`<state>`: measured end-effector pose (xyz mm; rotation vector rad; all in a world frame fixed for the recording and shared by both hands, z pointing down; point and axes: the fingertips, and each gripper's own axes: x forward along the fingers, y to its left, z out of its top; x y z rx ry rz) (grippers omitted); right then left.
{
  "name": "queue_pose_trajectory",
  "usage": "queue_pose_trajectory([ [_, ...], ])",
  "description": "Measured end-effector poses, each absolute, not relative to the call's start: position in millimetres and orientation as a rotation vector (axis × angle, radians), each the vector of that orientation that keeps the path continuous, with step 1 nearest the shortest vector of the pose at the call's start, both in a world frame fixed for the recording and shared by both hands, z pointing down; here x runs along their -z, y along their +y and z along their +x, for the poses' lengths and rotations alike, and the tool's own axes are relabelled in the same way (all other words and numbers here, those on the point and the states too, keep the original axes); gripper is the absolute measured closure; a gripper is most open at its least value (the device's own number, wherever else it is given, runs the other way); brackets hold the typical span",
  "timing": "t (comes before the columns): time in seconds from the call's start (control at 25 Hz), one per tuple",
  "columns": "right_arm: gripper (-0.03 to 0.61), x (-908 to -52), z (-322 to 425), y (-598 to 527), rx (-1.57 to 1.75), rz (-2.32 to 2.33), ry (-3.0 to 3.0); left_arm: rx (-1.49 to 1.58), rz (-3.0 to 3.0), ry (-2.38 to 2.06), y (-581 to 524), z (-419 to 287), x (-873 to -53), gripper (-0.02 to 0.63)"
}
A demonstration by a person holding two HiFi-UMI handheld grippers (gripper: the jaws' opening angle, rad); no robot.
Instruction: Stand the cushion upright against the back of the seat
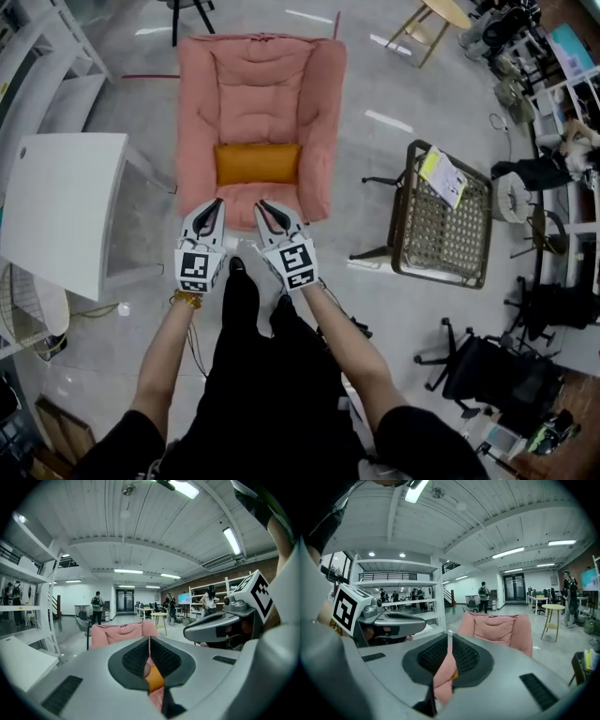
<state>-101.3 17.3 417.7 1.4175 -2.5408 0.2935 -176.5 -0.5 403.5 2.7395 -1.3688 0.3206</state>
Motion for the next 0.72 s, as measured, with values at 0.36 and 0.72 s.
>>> queue_pose_trajectory([
  [0.36, 0.560, -426.0, -128.4, -40.7, -0.296, 1.446, -2.484, -0.358, 2.728, -1.255, -65.9, -200.6, -432.3, 0.597],
  [0.72, 0.557, -480.1, -106.5, -64.8, -0.453, 1.499, -2.463, -0.495, 2.732, -1.177, -95.9, -180.7, -477.2, 0.596],
])
